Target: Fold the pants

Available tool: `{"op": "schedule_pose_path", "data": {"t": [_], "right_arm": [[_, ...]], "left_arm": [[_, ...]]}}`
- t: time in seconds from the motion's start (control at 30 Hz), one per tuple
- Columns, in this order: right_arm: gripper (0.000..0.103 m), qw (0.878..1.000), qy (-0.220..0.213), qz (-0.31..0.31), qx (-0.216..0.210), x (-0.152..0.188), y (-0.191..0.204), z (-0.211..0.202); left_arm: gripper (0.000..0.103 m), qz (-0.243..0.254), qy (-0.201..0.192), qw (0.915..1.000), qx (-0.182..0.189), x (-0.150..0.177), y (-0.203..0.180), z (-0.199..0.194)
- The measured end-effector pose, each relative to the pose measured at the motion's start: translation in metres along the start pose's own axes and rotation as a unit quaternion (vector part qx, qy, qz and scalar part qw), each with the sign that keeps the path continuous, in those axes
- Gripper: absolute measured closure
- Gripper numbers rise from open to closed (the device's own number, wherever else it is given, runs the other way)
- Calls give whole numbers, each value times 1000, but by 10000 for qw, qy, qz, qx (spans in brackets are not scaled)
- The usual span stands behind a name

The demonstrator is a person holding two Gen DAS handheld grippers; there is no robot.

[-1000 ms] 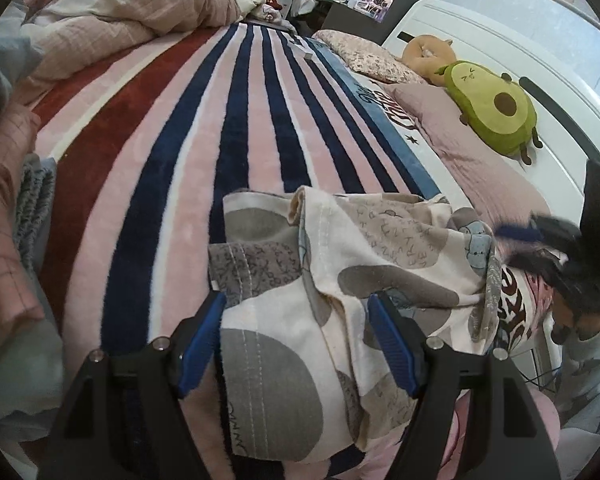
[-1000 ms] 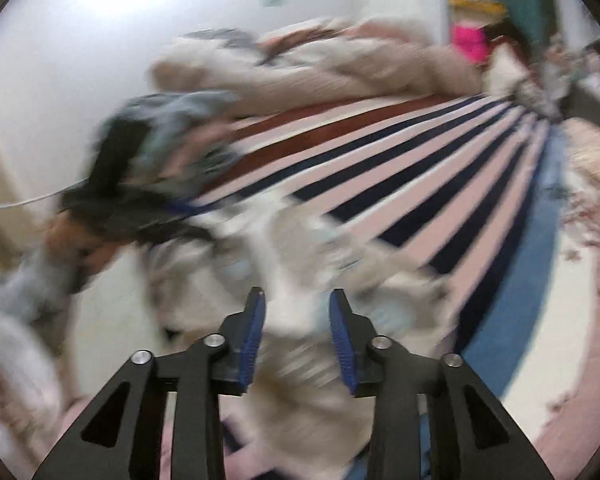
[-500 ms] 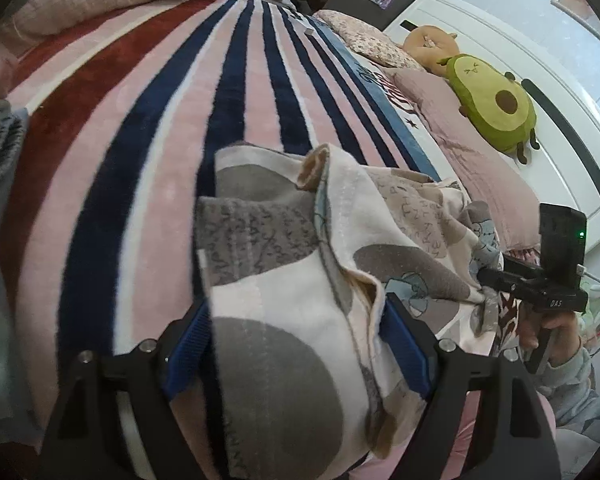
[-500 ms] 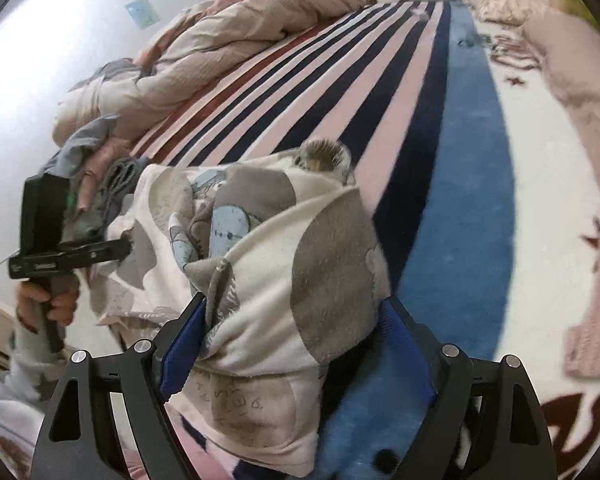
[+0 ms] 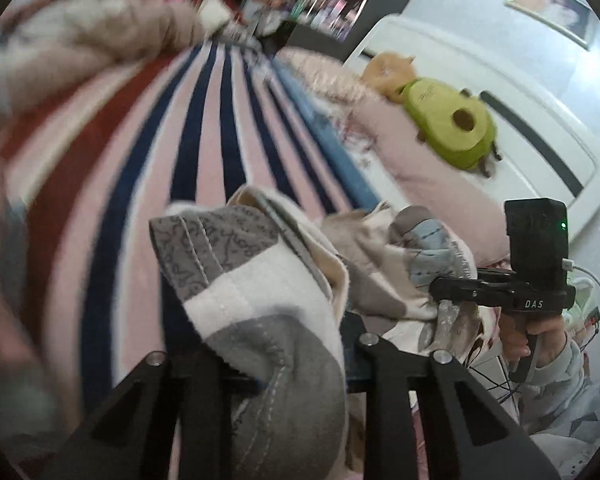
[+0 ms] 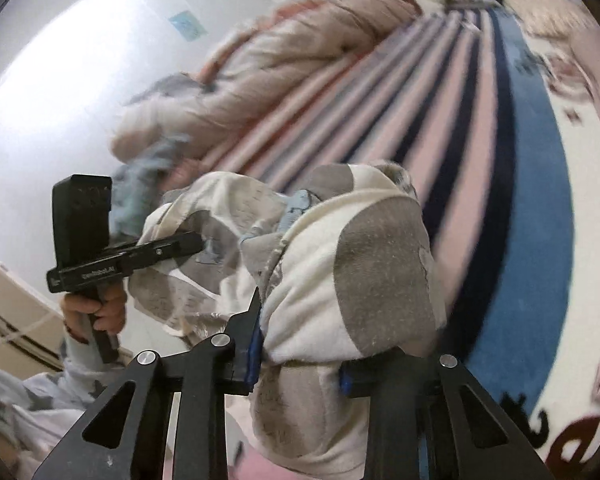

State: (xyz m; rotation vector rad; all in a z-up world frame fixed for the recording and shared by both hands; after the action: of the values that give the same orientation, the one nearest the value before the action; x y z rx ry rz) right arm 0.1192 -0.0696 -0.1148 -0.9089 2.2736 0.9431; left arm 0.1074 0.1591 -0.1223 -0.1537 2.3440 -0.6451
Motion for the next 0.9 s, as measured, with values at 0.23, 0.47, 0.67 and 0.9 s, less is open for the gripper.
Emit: {"op": "schedule_pose_path", "data": {"t": [0.23, 0.47, 0.67, 0.9], "right_arm": [[80, 9941, -626, -829, -322, -90, 77, -4], [80, 9791, -738, -1597, -1025, -176, 143, 79], [80, 9667, -472, -1929, -1615, -202, 185, 174], [79, 9703, -19, -2049, -1286, -178, 186, 243]], "left_arm": [[83, 383, -960, 9940, -345, -61, 19, -120], [83, 132, -1742, 9759, -1308, -90, 99, -232], [83, -369, -1796, 9567, -2262, -81, 172, -273], [81, -755, -1452, 9501, -2656, -56, 234, -241]]}}
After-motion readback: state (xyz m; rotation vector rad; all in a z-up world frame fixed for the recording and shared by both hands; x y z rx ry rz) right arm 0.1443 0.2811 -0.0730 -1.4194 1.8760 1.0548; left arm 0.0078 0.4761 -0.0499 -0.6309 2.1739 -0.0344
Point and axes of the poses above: each gripper's, at about its wrist camera, not at the fingertips, and z roughly the way its jaws point, y to its left, x to its underside, the point moved 2 cm from there along z, roughly the way its jaws point, and after that the axes turned 8 degrees about -z, right-handed, at the moved point
